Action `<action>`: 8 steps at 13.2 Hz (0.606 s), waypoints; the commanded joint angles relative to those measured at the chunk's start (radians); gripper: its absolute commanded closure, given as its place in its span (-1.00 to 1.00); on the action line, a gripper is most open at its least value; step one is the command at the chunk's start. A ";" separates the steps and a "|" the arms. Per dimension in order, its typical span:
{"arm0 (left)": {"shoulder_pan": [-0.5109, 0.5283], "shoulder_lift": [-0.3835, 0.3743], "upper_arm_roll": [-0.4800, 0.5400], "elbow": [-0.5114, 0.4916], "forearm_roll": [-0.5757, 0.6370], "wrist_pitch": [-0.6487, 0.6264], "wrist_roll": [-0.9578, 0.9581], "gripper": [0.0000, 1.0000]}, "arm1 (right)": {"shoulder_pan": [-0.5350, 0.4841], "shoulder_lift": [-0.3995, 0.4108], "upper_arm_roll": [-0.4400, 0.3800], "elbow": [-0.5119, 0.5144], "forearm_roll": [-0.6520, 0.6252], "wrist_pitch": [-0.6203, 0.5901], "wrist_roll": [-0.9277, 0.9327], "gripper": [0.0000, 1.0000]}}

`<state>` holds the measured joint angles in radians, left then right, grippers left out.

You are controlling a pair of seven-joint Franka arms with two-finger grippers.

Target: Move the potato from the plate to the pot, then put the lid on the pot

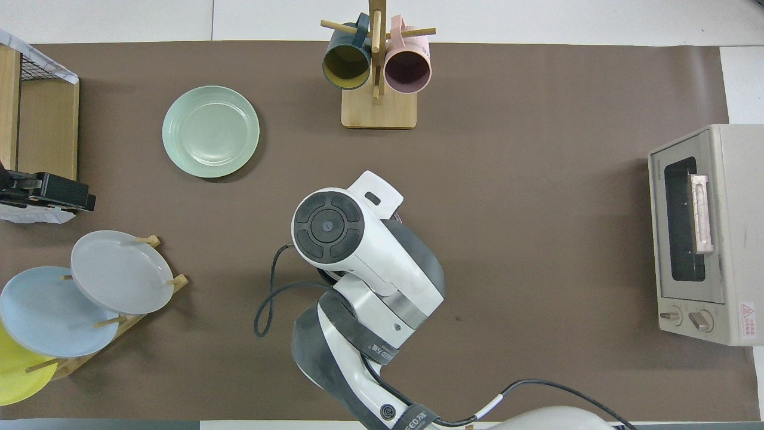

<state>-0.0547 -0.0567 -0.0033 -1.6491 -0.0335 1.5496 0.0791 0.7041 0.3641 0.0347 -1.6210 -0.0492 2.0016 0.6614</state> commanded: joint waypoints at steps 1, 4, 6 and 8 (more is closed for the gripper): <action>0.036 0.000 -0.037 0.017 0.017 -0.005 0.004 -1.00 | -0.006 -0.044 0.007 -0.050 0.002 0.017 0.020 1.00; 0.026 -0.006 -0.032 0.012 0.024 -0.006 0.004 -1.00 | -0.002 -0.045 0.008 -0.050 0.002 0.009 0.023 1.00; 0.024 -0.012 -0.032 0.005 0.026 -0.013 0.002 -1.00 | 0.015 -0.047 0.007 -0.050 0.002 0.002 0.029 1.00; 0.022 -0.023 -0.033 -0.014 0.026 -0.020 0.004 -1.00 | 0.015 -0.051 0.007 -0.054 0.002 -0.003 0.047 1.00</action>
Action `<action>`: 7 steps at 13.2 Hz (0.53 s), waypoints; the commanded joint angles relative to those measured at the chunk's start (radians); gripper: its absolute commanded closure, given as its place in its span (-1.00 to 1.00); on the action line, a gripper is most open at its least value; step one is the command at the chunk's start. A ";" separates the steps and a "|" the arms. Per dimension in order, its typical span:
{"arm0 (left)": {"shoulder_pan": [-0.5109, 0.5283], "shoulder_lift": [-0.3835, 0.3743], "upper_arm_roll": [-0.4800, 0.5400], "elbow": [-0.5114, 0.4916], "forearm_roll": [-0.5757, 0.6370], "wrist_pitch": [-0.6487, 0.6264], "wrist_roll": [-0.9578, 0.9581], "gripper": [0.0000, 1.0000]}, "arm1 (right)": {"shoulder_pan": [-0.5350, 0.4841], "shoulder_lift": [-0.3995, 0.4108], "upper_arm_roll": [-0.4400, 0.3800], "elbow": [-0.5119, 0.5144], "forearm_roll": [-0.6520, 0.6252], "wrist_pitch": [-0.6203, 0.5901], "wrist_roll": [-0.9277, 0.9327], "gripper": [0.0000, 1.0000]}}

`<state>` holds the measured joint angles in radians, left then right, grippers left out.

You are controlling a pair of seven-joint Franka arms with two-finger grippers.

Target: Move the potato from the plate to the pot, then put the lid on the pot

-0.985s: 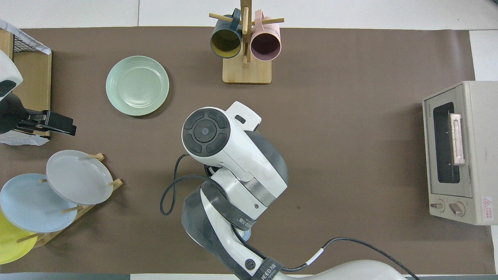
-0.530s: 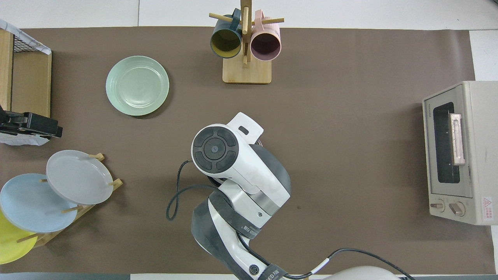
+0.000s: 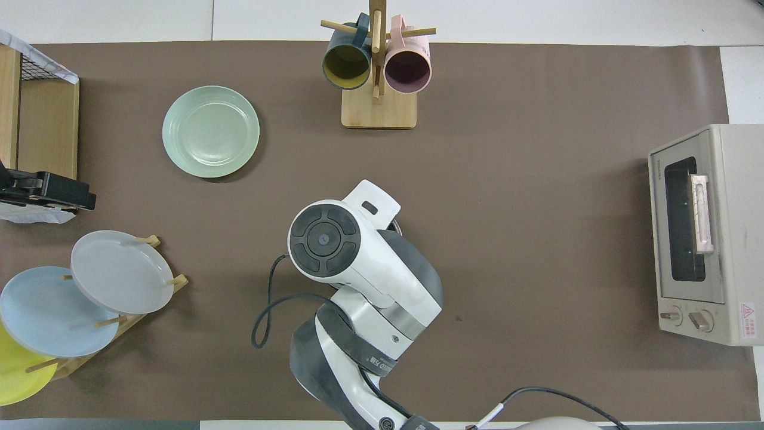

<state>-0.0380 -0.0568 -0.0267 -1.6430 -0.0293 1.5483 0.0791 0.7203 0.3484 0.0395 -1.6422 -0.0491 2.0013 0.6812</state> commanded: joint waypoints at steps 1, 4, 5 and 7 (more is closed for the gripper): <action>0.006 -0.023 -0.010 -0.020 0.022 -0.019 0.004 -1.00 | -0.001 -0.036 0.003 -0.036 0.002 -0.001 0.028 1.00; 0.006 -0.023 -0.010 -0.020 0.022 -0.010 0.005 -1.00 | -0.001 -0.043 0.003 -0.054 0.002 -0.001 0.028 1.00; 0.006 -0.023 -0.010 -0.020 0.020 -0.011 0.005 -1.00 | -0.001 -0.048 0.003 -0.065 0.002 0.001 0.028 1.00; 0.006 -0.024 -0.010 -0.020 0.022 -0.016 0.005 -1.00 | -0.001 -0.049 0.003 -0.074 0.002 0.016 0.028 1.00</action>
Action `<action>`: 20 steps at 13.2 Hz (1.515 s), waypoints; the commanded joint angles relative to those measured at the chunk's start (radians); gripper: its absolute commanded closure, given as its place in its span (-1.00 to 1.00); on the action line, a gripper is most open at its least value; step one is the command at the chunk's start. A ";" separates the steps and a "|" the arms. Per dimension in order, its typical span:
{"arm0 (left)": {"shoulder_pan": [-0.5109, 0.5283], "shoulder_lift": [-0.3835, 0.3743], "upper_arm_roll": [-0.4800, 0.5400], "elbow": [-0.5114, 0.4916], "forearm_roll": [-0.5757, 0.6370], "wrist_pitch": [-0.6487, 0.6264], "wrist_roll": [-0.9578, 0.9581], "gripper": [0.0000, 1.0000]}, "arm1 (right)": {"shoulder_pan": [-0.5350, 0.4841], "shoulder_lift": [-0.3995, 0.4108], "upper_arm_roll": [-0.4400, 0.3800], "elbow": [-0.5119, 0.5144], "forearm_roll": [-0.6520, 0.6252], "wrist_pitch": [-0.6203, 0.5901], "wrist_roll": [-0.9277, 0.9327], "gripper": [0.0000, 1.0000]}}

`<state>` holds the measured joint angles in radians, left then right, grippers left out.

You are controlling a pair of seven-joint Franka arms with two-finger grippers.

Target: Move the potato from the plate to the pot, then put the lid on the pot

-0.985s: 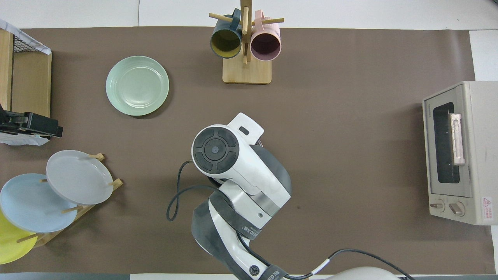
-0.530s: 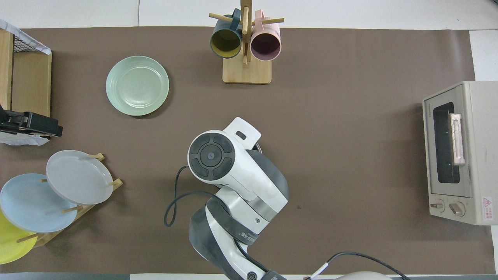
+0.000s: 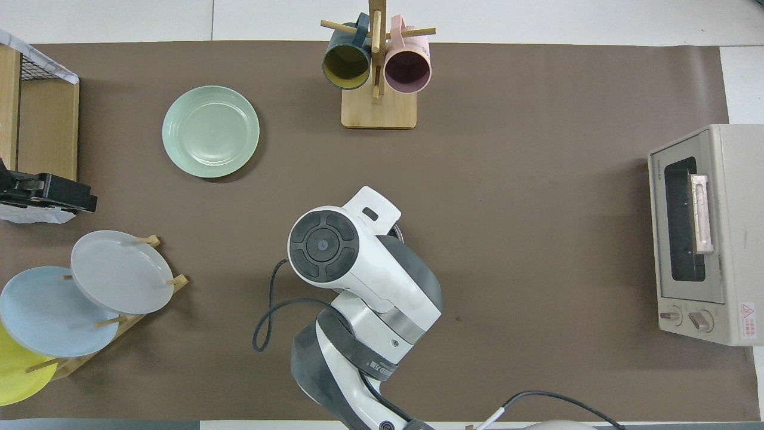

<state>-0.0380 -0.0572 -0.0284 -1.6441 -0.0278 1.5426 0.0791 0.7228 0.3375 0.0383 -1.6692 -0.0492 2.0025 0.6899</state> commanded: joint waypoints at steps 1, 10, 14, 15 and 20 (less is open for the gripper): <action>0.007 -0.024 -0.008 -0.019 0.020 -0.010 0.007 -1.00 | -0.003 -0.040 0.003 -0.047 0.002 0.016 0.019 1.00; 0.009 -0.024 -0.008 -0.019 0.020 -0.004 0.002 -1.00 | -0.009 -0.038 0.005 -0.049 0.005 0.030 0.017 -1.00; 0.017 -0.024 -0.007 -0.019 0.020 -0.006 0.002 -1.00 | -0.017 -0.040 0.003 -0.027 0.002 0.018 0.008 -1.00; 0.017 -0.024 -0.007 -0.019 0.020 -0.006 0.002 -1.00 | -0.019 -0.044 -0.004 -0.003 0.000 0.006 0.007 -1.00; 0.017 -0.024 -0.007 -0.019 0.020 -0.006 0.002 -1.00 | -0.150 -0.052 -0.006 0.195 0.000 -0.168 -0.113 -1.00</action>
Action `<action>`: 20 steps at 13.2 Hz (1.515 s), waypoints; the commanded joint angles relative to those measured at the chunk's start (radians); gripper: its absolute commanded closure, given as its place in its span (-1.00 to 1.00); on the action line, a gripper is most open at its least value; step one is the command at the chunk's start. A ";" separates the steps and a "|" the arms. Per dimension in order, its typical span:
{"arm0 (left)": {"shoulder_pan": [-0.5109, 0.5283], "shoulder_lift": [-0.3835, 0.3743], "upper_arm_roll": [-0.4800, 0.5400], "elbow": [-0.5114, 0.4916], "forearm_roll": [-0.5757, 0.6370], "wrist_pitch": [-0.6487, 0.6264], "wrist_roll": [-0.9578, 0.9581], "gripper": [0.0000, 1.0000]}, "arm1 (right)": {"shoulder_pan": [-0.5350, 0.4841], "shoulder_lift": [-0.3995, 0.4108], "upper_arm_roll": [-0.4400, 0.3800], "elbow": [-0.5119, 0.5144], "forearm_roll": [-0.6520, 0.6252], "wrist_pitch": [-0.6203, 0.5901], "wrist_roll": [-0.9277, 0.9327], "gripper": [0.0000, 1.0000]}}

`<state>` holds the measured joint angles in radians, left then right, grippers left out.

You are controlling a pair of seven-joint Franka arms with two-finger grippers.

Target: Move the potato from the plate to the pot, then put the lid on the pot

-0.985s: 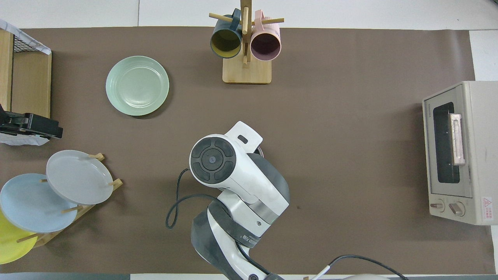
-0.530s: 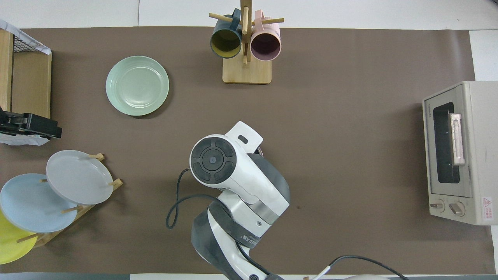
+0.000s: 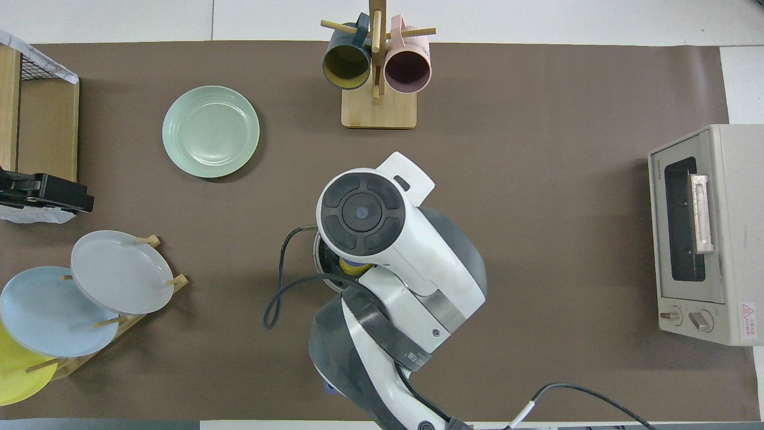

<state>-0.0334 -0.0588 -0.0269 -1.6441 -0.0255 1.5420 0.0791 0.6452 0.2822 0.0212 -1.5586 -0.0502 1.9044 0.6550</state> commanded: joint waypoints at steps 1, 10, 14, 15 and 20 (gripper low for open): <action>0.012 -0.023 -0.008 -0.019 0.018 -0.005 0.002 -1.00 | -0.120 0.005 0.013 0.141 0.001 -0.129 -0.128 -1.00; 0.012 -0.023 -0.008 -0.019 0.018 -0.005 0.002 -1.00 | -0.467 -0.116 0.008 0.170 0.007 -0.395 -0.495 -1.00; 0.012 -0.023 -0.008 -0.019 0.018 -0.005 0.002 -1.00 | -0.478 -0.242 0.006 -0.013 0.006 -0.375 -0.492 -1.00; 0.012 -0.023 -0.008 -0.019 0.018 -0.005 0.002 -1.00 | -0.493 -0.267 0.008 -0.084 0.007 -0.314 -0.501 -1.00; 0.012 -0.023 -0.008 -0.019 0.018 -0.005 0.004 -1.00 | -0.588 -0.300 0.005 -0.138 0.021 -0.272 -0.649 -1.00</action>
<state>-0.0333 -0.0588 -0.0269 -1.6441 -0.0254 1.5420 0.0791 0.0799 0.0232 0.0155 -1.6603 -0.0452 1.6183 0.0292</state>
